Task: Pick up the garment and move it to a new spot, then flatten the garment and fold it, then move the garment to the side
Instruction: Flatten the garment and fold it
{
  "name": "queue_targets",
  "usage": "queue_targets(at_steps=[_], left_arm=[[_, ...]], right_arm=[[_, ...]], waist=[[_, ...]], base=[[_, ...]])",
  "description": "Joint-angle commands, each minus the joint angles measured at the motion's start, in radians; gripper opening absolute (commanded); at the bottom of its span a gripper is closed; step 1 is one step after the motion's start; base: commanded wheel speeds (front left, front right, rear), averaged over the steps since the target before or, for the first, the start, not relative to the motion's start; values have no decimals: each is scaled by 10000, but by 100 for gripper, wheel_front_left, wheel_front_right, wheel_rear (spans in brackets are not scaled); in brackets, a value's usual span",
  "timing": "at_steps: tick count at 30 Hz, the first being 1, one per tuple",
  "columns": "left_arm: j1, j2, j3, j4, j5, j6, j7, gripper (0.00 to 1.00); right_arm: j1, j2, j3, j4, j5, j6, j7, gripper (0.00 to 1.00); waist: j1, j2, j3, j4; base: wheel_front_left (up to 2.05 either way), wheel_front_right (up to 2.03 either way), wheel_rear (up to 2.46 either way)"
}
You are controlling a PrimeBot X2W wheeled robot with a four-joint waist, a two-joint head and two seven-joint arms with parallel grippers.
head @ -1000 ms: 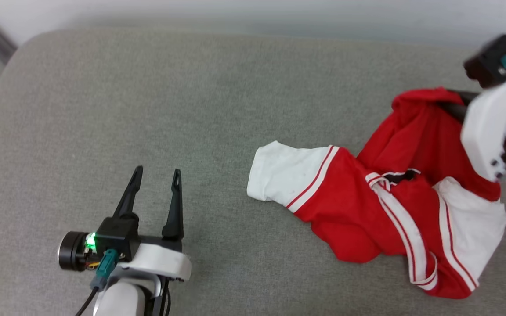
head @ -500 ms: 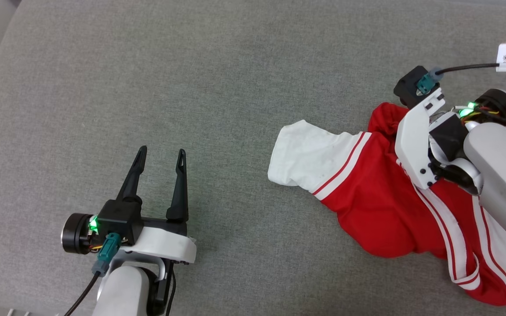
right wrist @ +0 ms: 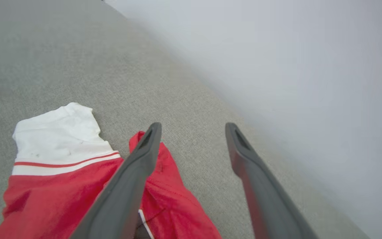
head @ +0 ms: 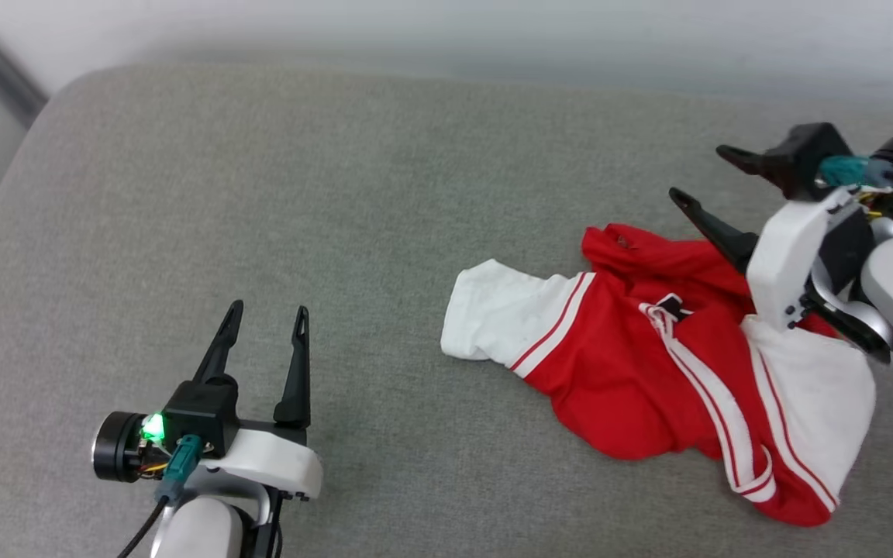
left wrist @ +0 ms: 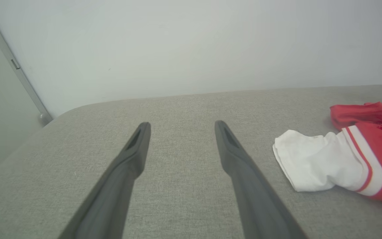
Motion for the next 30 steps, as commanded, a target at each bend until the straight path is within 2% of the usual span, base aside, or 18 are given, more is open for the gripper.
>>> queue_targets(at_steps=[1, 5, 9, 12, 15, 18, 23, 30], left_arm=[[52, 99, 54, 125, 6, -58, -25, 100], [-328, 372, 80, 521, -36, -245, -25, 100], [-1009, 732, 30, 1161, -94, -491, 147, 100], [-1729, 1025, -97, 1478, -167, -667, 595, 100], [-2546, 1384, -317, 1679, -207, -806, 1145, 100], [-3384, 1682, -611, 1928, -304, -901, 1663, 100], [-4705, 2031, -1516, 2387, -868, -959, 2968, 100], [-6410, 2889, -4135, 2737, -2891, -960, 5466, 100]], right_arm=[[421, -93, -304, -84, -200, -12, -493, 100], [1426, -87, -1748, -353, -866, -14, -1771, 100], [2851, 215, -4053, -755, -2121, -12, -2364, 100], [4162, 724, -6003, -1518, -3315, -12, -2455, 100], [5639, 1520, -7847, -2634, -4390, -12, -2464, 100], [6969, 2406, -9203, -3793, -5269, -11, -2466, 100], [8747, 3796, -10620, -5452, -5962, -12, -2381, 100], [10017, 4709, -11275, -6470, -6288, -11, -2207, 100]], waist=[[0, 0, -469, -347], [0, 0, -800, -581], [0, 0, -987, -843], [0, 0, -1023, -1045], [0, 0, -979, -1253], [0, 0, -884, -1433], [0, 0, -752, -1644], [0, 0, -385, -1932]], base=[[0, 0, 0], [0, 0, 0], [0, 0, 0], [0, 0, 0], [0, 0, 0], [0, 0, 0], [0, 0, 0], [0, 0, 0]])
